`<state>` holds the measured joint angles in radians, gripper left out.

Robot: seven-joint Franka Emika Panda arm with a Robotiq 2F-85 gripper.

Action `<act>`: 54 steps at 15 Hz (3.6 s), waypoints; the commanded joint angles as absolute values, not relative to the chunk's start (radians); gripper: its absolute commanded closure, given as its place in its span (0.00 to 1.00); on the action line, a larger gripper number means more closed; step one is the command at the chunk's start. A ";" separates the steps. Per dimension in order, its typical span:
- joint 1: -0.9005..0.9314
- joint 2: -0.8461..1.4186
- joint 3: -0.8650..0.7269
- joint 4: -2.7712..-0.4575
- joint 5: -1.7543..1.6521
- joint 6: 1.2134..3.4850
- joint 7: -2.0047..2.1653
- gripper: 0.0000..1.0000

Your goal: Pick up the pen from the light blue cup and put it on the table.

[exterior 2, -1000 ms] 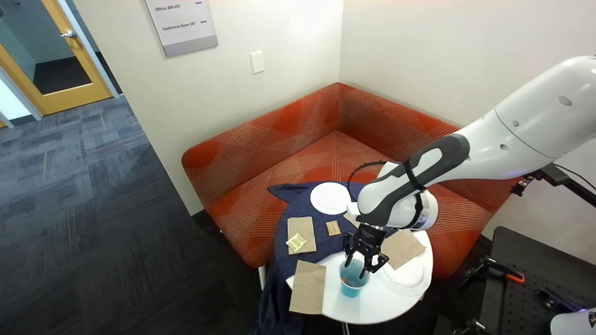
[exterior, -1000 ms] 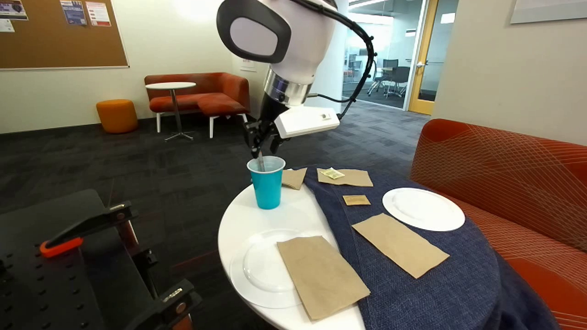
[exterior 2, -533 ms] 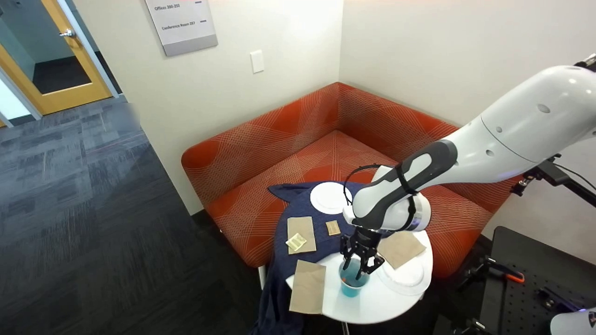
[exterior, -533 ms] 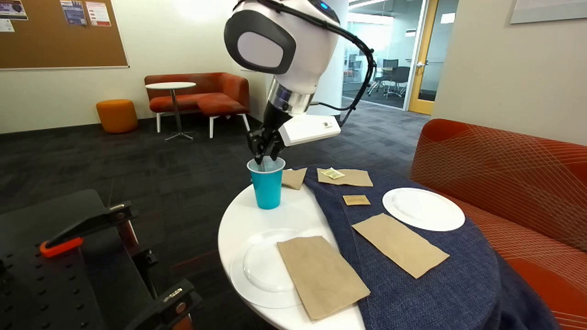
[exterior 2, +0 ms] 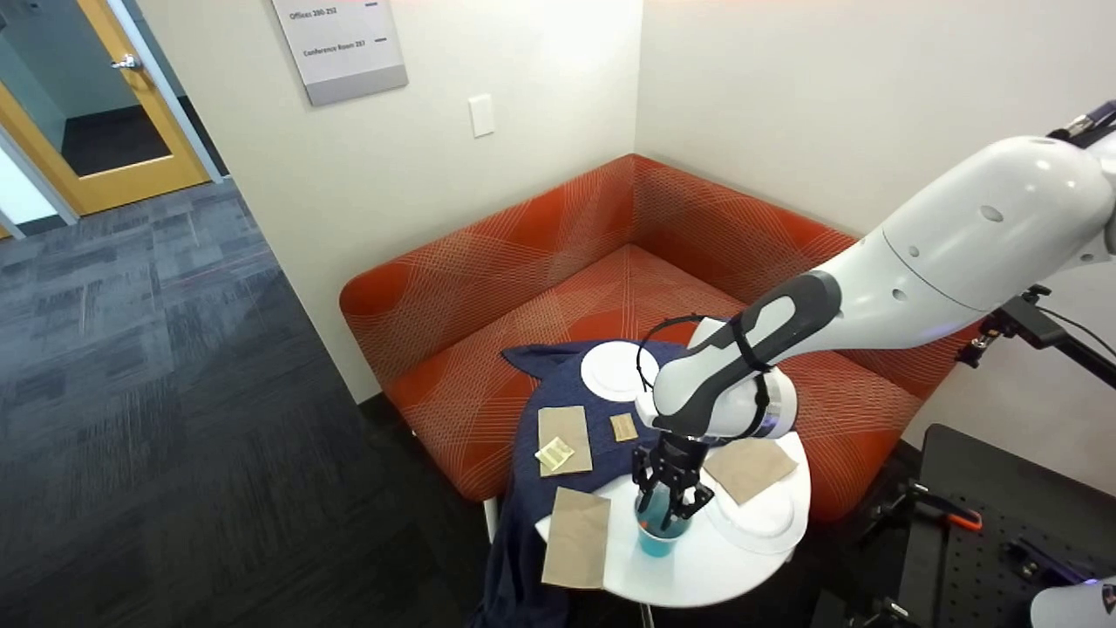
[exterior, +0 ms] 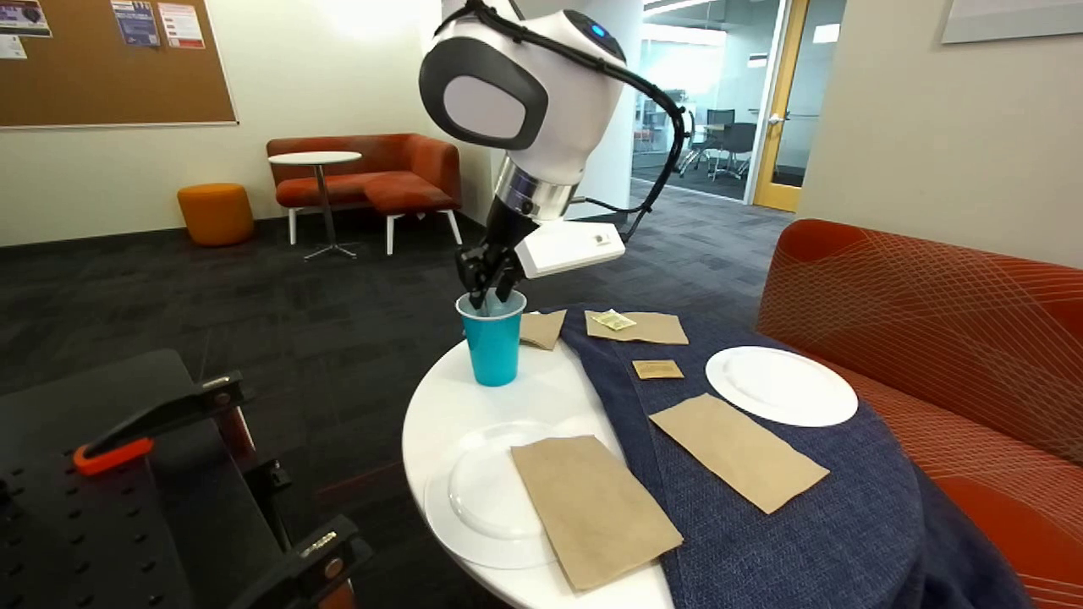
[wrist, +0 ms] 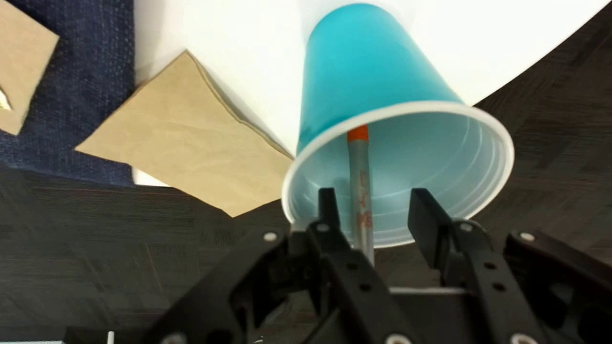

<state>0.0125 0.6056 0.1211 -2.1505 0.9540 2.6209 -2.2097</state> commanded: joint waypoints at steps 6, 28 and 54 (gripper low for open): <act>-0.016 0.633 0.161 -2.121 0.901 2.614 -2.159 0.57; -0.054 0.298 0.160 -2.262 0.922 2.466 -2.007 0.97; -0.008 0.139 0.003 -2.374 0.833 2.777 -1.746 0.97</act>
<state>-0.0282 0.1106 0.0089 -2.3592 0.9003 2.6812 -1.8315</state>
